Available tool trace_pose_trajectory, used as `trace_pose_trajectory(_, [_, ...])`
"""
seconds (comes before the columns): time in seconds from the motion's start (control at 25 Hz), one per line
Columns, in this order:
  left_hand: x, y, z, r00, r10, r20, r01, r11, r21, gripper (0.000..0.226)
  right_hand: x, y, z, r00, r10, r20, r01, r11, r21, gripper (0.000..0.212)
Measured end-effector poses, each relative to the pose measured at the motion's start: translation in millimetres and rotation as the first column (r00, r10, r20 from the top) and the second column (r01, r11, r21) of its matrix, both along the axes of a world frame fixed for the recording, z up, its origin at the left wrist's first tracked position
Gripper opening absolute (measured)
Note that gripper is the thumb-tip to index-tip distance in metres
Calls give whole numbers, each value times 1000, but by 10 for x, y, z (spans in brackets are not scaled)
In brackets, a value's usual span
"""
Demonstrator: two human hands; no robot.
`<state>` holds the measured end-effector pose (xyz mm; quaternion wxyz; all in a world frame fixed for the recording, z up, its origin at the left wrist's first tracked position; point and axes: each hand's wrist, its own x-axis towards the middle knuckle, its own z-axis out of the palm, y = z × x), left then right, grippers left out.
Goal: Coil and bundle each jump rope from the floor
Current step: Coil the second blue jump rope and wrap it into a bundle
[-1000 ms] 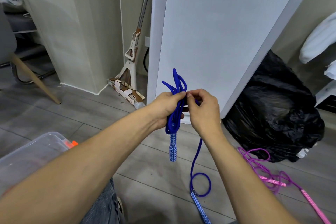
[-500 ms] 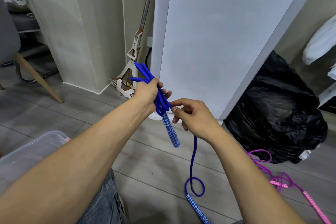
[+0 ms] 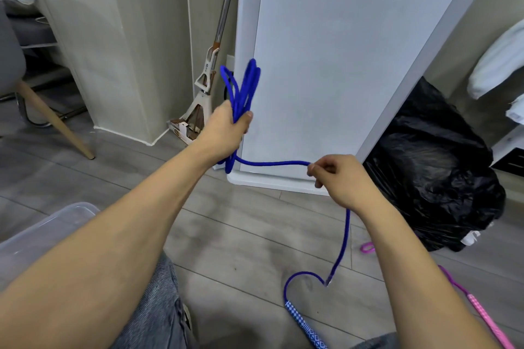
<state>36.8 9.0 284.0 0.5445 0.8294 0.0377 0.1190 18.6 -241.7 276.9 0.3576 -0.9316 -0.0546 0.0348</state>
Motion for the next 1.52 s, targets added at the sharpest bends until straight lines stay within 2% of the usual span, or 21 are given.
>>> trace_pose_trajectory(0.24, [-171,-331,-30,946,-306,-111,305,952,-30,17,-77,273,20,986,70,148,-80,994,67,19])
trace_pose_trajectory(0.4, [-271,-453,-23,888,-428,-166,424,904,-61,19,-115,378,-40,975,89,206,-76,995,-71,23])
trace_pose_trajectory(0.52, [-295,-459,-7,882,-442,-166,453,890,40,15,-116,366,-59,972,96,215,-70,990,-126,22])
trace_pose_trajectory(0.68, [-276,-429,-29,880,-420,-221,468,845,258,16,-121,380,-67,971,65,230,-30,987,-155,19])
trace_pose_trajectory(0.76, [-265,-423,-40,883,-401,-246,461,842,281,13,-113,394,-63,972,45,232,-17,992,-121,17])
trace_pose_trajectory(0.96, [-222,-379,-5,931,-308,-195,354,892,282,8,-67,352,-54,985,57,160,-49,997,-54,20])
trace_pose_trajectory(1.04, [-145,-326,-31,980,-152,-127,177,958,225,9,-49,279,-26,992,13,129,-12,1000,-4,21])
trace_pose_trajectory(1.12, [-43,-251,-76,993,80,-82,-75,995,62,14,-39,198,1,993,-21,113,14,998,66,18])
trace_pose_trajectory(1.2, [22,-197,-128,964,248,-101,-262,950,-171,14,-31,135,15,990,-57,128,42,992,118,11])
trace_pose_trajectory(1.28, [43,-179,-146,925,348,-152,-380,843,-381,8,-26,115,15,980,-125,155,99,981,168,9])
trace_pose_trajectory(1.4, [35,-215,-127,895,386,-223,-442,709,-549,9,-18,152,29,940,-269,209,218,946,238,11])
trace_pose_trajectory(1.52, [-38,-364,-106,936,235,-263,-350,714,-607,7,-33,260,41,911,-351,218,258,895,365,14])
